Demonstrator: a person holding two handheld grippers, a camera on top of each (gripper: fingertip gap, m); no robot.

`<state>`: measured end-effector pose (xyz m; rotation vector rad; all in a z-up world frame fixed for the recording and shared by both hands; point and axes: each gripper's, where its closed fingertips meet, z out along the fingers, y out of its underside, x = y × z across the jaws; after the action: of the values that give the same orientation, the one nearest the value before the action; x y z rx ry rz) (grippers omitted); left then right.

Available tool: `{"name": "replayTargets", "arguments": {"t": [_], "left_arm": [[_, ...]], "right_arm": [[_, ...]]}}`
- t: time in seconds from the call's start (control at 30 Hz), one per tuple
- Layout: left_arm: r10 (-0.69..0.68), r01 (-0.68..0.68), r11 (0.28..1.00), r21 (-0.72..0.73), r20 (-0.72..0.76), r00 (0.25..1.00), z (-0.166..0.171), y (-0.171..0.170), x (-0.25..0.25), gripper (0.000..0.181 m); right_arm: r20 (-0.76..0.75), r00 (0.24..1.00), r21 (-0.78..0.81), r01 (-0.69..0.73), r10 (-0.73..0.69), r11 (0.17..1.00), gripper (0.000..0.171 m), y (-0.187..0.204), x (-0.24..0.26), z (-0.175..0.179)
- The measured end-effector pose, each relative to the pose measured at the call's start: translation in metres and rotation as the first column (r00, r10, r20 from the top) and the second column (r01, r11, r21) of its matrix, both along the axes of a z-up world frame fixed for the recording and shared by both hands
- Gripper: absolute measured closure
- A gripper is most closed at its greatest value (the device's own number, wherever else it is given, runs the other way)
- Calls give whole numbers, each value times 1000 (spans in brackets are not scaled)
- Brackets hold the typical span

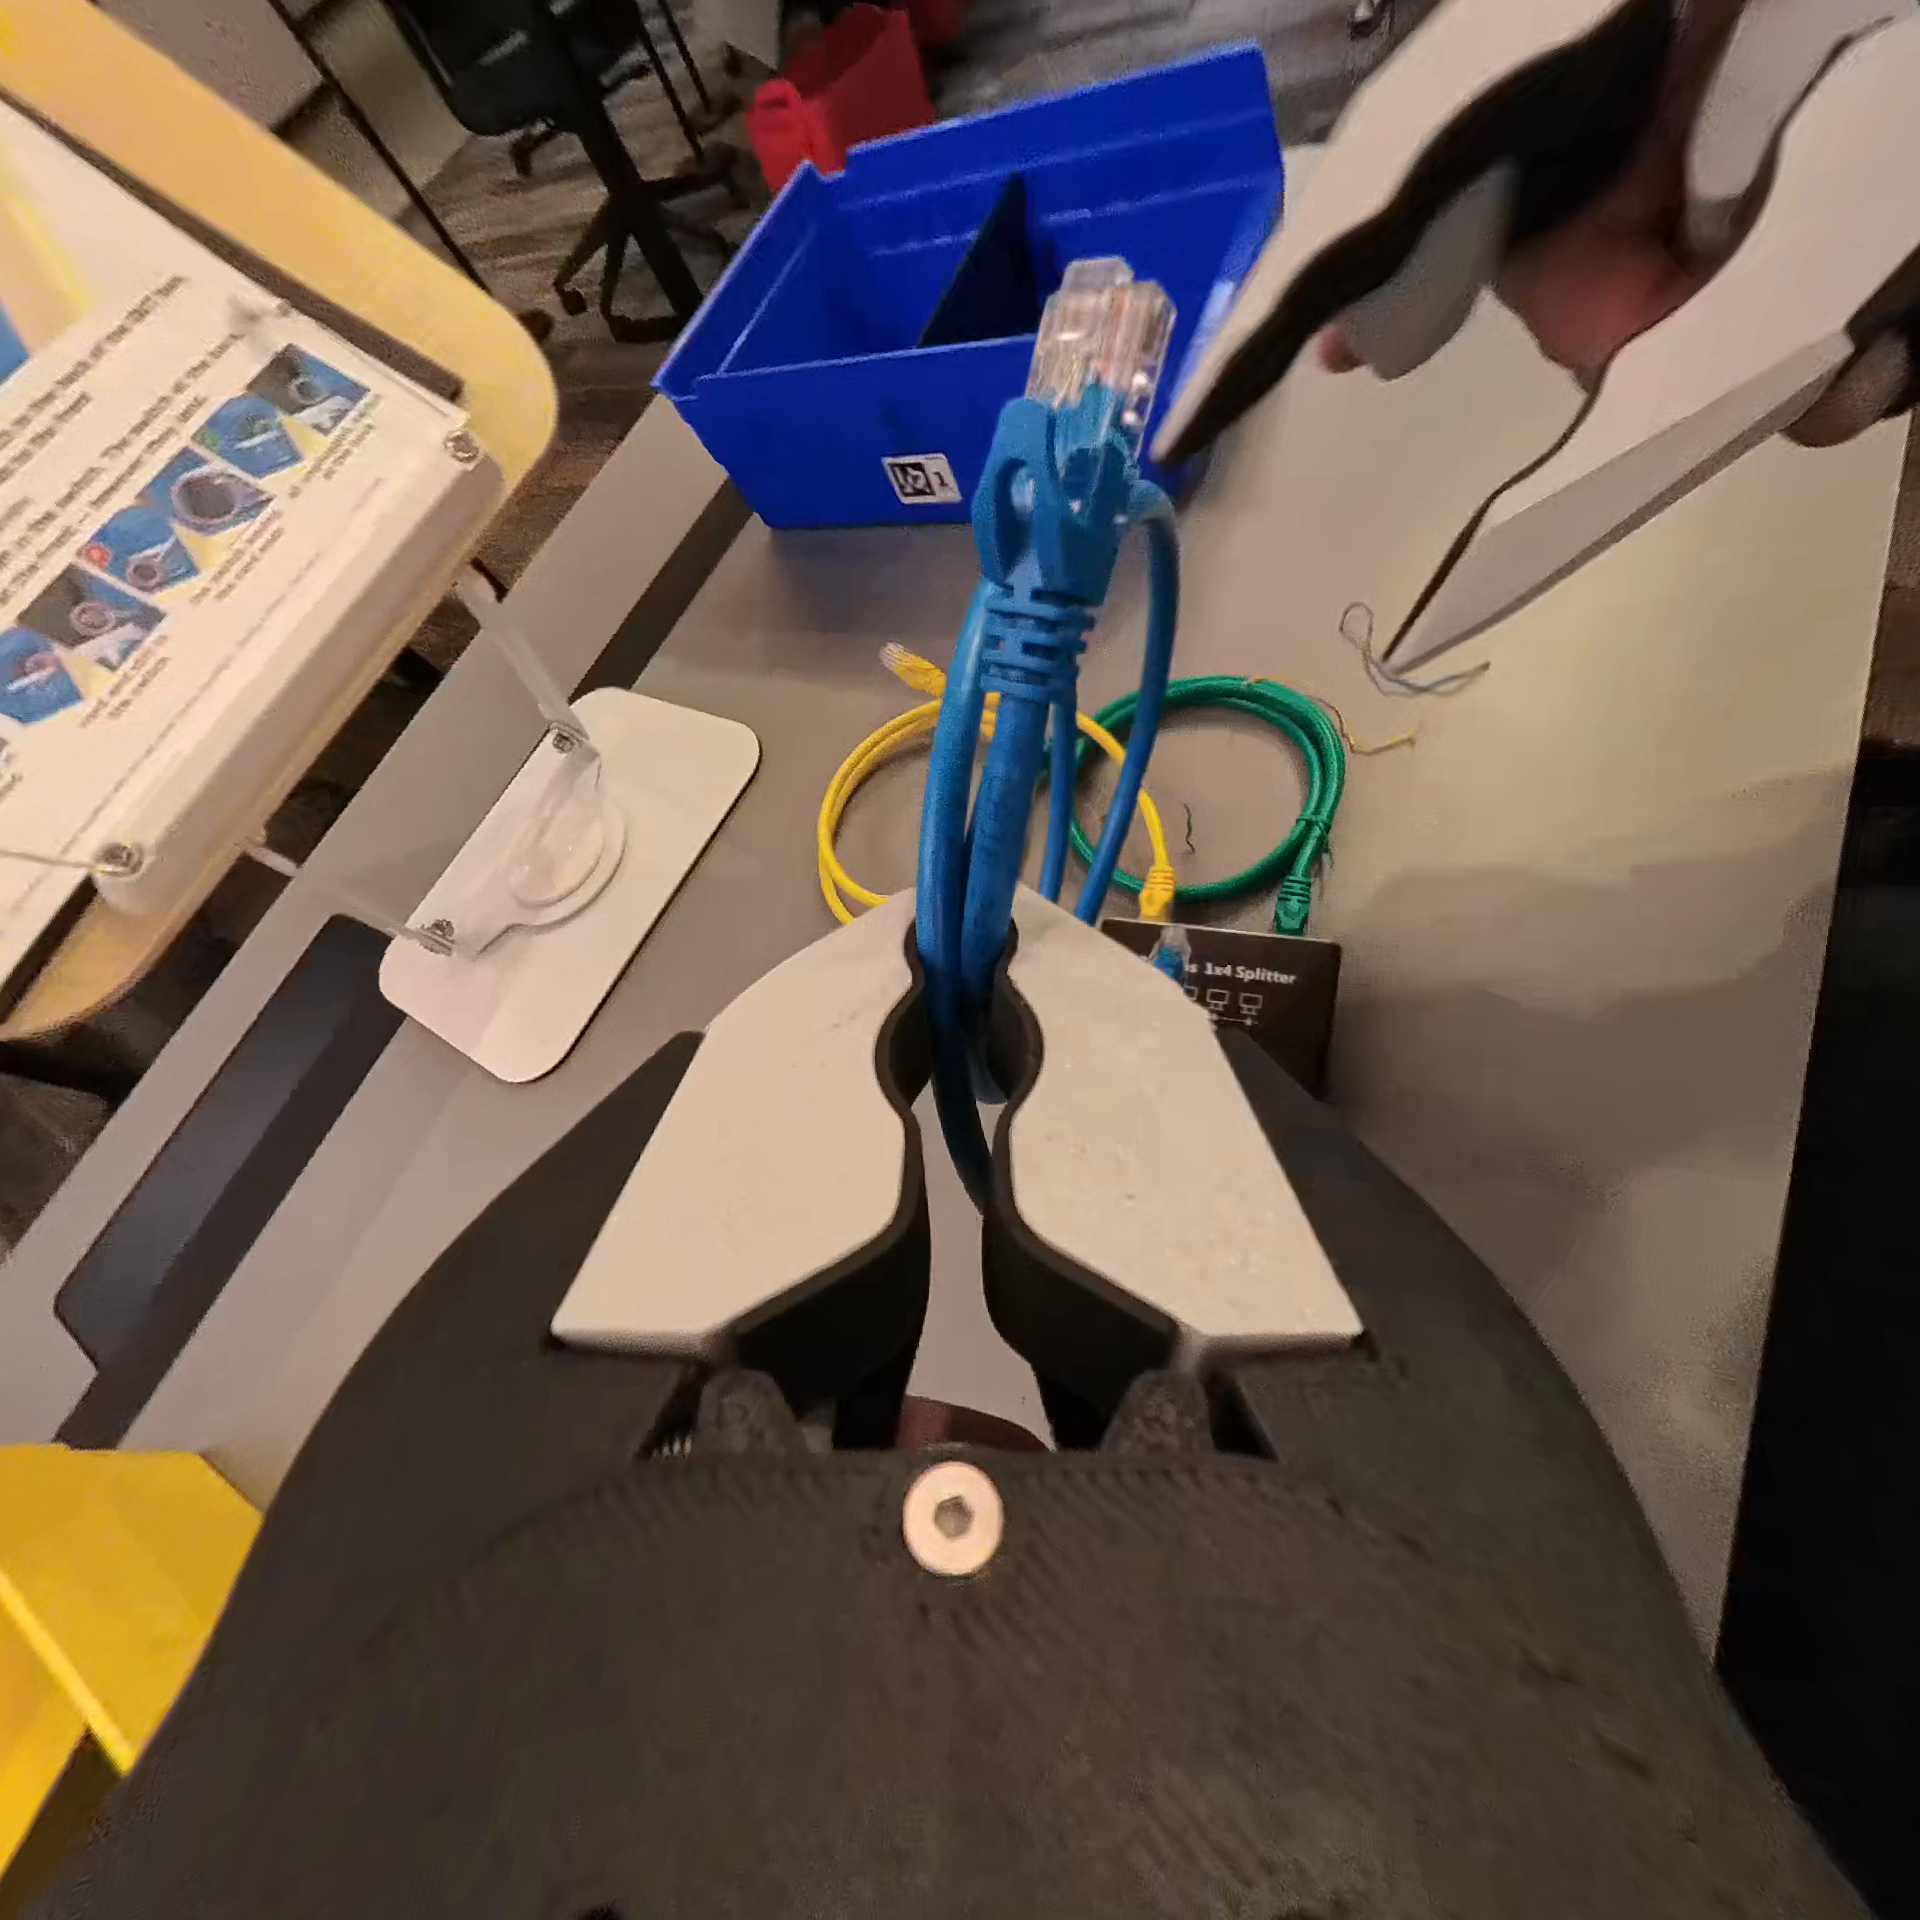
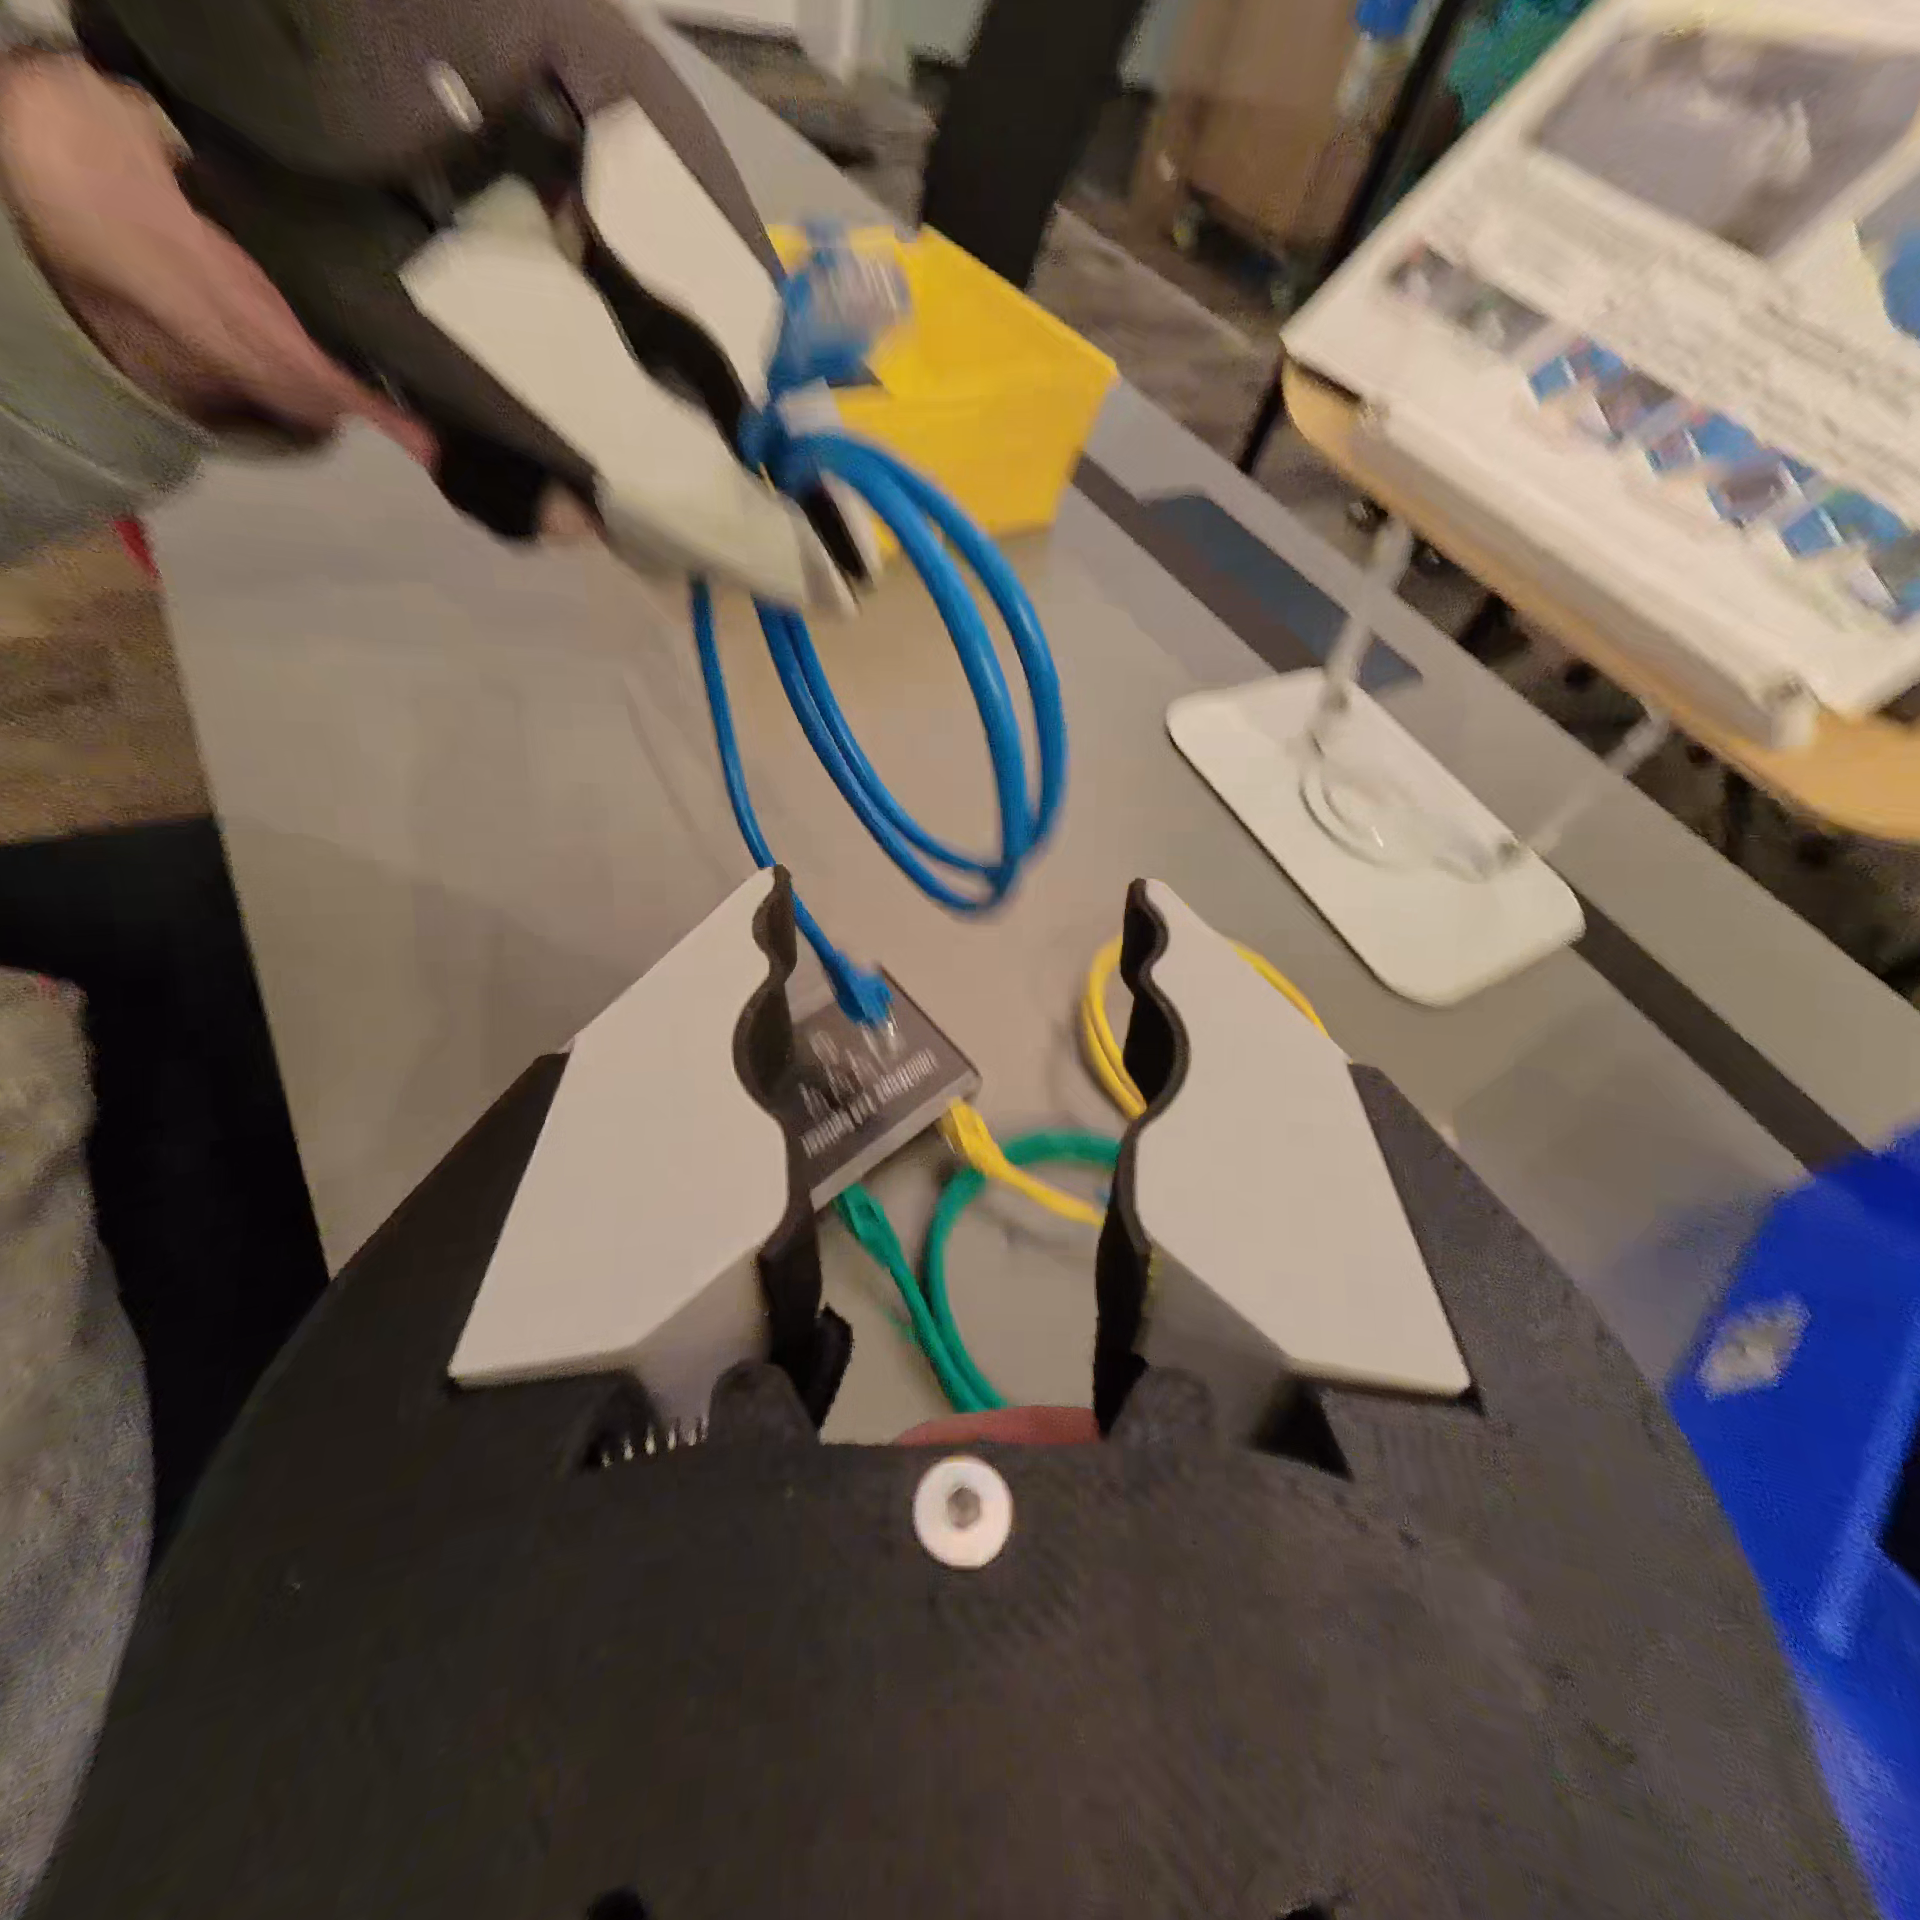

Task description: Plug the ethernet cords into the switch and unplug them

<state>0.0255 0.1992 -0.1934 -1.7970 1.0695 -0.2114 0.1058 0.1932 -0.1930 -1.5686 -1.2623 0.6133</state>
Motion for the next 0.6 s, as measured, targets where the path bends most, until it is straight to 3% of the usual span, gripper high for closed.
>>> {"name": "replayTargets", "arguments": {"t": [0.1,0.2,0.23,0.47,0.6], "left_arm": [[-46,45,999,-9,-28,999,-2,-9,11,177],[-96,95,995,-28,-35,995,-3,-17,14,177],[-112,111,993,-29,-27,993,-2,-19,15,177],[-105,105,994,15,45,993,13,-10,4,163],[-105,100,991,86,48,993,31,-11,-1,148]], "right_arm": [[-43,996,-16,-82,81,997,108,-7,-36,7],[-84,992,33,-96,98,995,154,0,-49,13],[-107,988,18,-113,115,993,161,-1,-52,16],[-234,964,-127,-162,129,979,170,-1,-62,15],[-254,959,-108,-160,128,981,170,7,-66,14]]}}
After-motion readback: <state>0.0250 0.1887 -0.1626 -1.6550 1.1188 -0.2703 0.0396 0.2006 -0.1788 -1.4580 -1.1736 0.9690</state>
